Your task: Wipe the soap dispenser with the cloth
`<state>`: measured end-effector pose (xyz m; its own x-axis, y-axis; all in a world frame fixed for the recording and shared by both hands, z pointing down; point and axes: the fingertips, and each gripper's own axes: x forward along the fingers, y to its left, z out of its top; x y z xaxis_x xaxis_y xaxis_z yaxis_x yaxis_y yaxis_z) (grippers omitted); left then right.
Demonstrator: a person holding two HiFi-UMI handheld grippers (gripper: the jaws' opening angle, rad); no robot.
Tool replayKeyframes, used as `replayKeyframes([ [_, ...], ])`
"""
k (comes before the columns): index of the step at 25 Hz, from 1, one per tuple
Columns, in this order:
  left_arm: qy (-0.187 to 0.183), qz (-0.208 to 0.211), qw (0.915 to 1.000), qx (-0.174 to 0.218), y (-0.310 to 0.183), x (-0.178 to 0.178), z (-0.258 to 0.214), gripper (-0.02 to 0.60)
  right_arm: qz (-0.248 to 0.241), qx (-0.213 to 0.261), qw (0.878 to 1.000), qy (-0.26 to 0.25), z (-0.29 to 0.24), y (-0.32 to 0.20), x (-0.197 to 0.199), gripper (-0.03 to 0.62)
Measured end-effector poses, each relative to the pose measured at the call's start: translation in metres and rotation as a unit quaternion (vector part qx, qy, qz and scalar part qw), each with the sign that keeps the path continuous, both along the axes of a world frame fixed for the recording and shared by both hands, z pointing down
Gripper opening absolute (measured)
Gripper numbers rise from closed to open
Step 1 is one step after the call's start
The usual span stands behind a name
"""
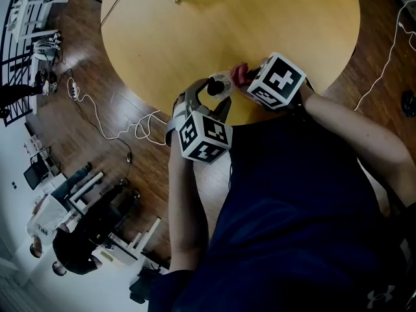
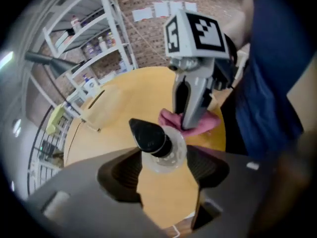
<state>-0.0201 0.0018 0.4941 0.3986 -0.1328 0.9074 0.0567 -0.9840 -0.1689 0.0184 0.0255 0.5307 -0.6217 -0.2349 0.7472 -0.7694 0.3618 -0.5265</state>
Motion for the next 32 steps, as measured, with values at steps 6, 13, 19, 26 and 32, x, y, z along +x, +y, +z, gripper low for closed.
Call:
replayKeyframes([
  [6,0.015,-0.110,0.9930,-0.040,-0.008,-0.013,-0.002,0.330,0.006,0.005,1.000,0.012,0.001,-0.013,-0.001,0.094],
  [13,0.023,-0.168,0.9851,-0.028,-0.005,-0.010,0.007,0.304,0.026,-0.057,0.997,0.038,0.055,-0.014,0.005,0.094],
  [19,0.009,-0.022,0.9992,-0.032,-0.011,-0.009,0.009,0.302,0.010,-0.006,1.000,-0.019,-0.006,-0.006,-0.008,0.094],
  [26,0.003,-0.050,0.9983,-0.031,-0.015,-0.009,0.001,0.315,0.011,0.020,1.000,-0.020,-0.023,-0.012,-0.005,0.094],
  [32,0.032,-0.234,0.9702,-0.054,-0.016,0.002,-0.003,0.330,0.040,-0.057,0.997,0.039,0.056,-0.019,0.009,0.094],
])
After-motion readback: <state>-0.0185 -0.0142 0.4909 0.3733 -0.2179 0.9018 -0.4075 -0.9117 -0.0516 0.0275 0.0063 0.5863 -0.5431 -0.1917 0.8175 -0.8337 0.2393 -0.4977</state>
